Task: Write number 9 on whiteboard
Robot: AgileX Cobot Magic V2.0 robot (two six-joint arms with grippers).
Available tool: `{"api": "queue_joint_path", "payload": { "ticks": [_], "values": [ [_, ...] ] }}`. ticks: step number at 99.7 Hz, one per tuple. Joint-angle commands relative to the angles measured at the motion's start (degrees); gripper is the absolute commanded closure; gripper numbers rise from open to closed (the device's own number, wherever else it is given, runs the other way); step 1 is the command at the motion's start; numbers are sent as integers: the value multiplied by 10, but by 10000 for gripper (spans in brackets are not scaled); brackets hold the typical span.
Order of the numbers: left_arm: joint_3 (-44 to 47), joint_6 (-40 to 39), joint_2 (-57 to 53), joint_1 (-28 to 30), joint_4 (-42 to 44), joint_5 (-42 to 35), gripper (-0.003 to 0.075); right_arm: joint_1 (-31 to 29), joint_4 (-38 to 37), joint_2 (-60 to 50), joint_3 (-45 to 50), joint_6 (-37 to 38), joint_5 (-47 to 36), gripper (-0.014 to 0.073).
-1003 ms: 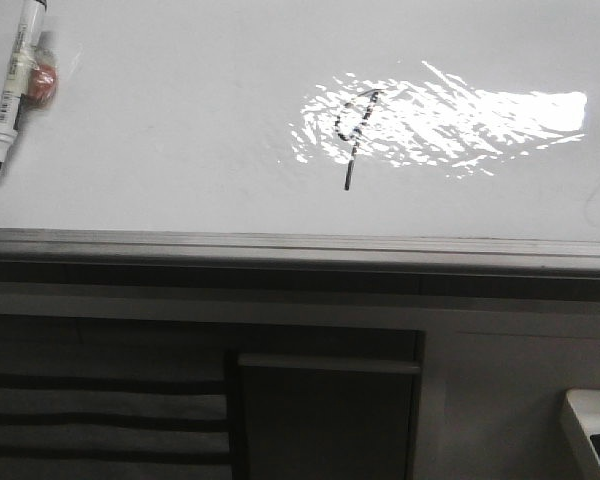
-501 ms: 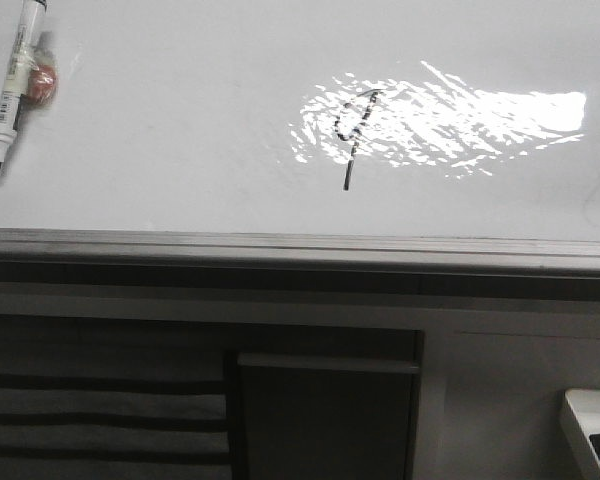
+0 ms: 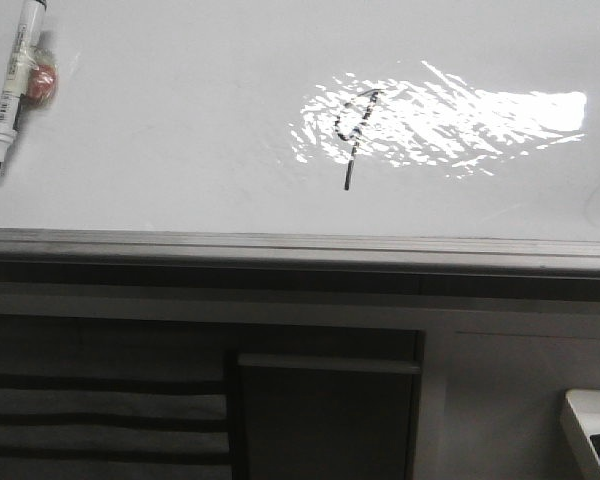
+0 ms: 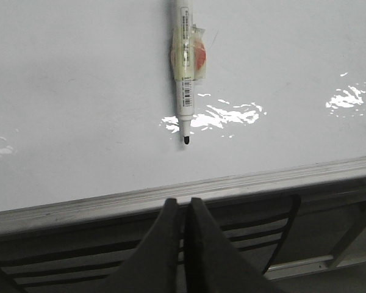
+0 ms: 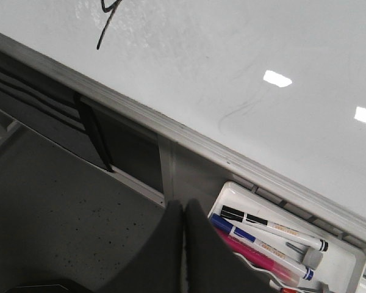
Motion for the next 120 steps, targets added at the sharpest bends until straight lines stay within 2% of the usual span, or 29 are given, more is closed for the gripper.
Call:
{"api": "queue_joint_path", "payload": {
  "ticks": [1, 19, 32, 48, 67, 120],
  "values": [
    [-16, -2, 0, 1, -7, -43, 741, -4, -14, 1, -14, 0, -30, 666],
    [21, -2, -63, -2, 13, -74, 741, -4, -14, 1, -14, 0, -30, 666],
    [109, -2, -164, 9, 41, -131, 741, -4, -14, 1, -14, 0, -30, 666],
    [227, -2, -287, 17, 36, -212, 741, -4, -14, 1, -14, 0, -30, 666],
    [314, -2, -360, 17, 35, -276, 741, -4, -14, 1, -14, 0, -30, 666],
    [313, -2, -359, 17, 35, -259, 741, -4, -14, 1, -14, 0, -25, 666]
  ]
}}
